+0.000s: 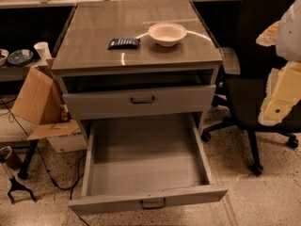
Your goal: Place rxbar blueberry into middle drawer
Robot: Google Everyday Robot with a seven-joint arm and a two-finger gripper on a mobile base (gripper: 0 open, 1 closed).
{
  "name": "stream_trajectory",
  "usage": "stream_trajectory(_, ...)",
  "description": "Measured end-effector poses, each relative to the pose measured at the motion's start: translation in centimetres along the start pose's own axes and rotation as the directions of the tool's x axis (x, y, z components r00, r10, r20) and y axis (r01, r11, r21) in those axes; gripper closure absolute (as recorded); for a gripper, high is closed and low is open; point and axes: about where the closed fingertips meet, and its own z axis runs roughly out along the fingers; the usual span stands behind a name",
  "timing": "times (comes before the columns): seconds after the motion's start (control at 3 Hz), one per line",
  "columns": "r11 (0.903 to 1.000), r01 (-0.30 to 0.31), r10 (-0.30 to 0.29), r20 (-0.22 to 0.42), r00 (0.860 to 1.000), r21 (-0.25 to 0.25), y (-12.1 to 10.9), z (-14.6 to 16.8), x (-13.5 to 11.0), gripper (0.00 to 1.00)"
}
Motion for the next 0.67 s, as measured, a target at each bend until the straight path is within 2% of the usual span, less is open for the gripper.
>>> stream_trajectory(0.33, 0.9999, -0.01, 0.009, 0.015, 1.0, 0.004, -0.3, 0.0, -0.4, 0.0)
stream_trajectory(0.67, 0.9981, -0.061, 0.061, 0.094, 0.994, -0.001, -2.5, 0.9, -3.4, 0.0)
